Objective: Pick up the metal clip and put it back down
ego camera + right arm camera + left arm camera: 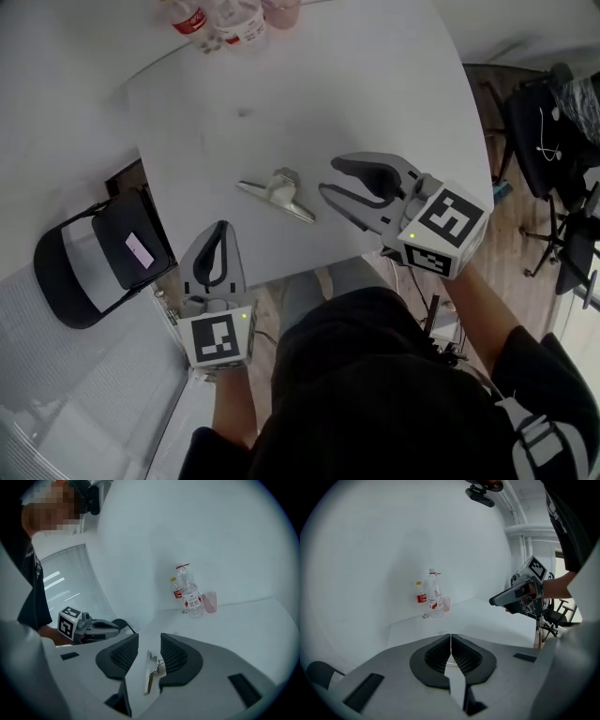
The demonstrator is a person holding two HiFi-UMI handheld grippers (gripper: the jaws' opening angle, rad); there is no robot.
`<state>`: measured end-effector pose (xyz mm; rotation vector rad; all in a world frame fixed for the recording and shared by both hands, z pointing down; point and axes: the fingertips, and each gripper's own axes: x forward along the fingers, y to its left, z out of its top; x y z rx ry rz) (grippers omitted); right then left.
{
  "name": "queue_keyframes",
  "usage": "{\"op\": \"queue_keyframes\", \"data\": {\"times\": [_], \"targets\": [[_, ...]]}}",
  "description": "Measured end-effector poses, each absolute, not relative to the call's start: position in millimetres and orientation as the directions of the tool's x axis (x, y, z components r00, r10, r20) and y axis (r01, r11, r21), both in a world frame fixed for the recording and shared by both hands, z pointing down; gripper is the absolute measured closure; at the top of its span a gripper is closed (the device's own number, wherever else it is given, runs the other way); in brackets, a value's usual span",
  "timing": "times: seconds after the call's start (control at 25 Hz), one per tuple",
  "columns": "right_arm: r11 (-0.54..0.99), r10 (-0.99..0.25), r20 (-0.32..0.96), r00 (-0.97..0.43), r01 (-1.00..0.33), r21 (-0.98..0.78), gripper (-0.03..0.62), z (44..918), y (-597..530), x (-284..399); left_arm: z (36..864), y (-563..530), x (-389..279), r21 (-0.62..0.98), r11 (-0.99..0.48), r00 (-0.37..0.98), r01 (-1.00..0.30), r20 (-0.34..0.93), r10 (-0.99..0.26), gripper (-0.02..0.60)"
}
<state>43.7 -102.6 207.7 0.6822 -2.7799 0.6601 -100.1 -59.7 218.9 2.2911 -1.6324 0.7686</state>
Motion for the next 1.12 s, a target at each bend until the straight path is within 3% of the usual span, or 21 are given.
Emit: {"op": "queue_keyframes", "data": {"times": [0.12, 0.56, 1.12], "targets": [[0.791, -0.374, 0.335, -0.865, -0.487, -0.372, 0.454, 220, -105, 41, 234, -63, -105, -0.124, -0.385, 0.243, -0.914, 0.592, -0.768, 0.56], [0.749, -0.314, 0.447, -0.838, -0.508, -0.425, 0.453, 282, -103, 12, 293, -80, -115, -0.014, -0.452, 0.363, -0.892, 0.575, -0.734, 0.56], [0.701, -0.165, 0.462, -0.871, -0.433, -0.566, 0.454, 355, -101, -35, 350, -88, -122, 0.092, -0.433, 0.39, -0.897, 0.626, -0.675, 0.56]]}}
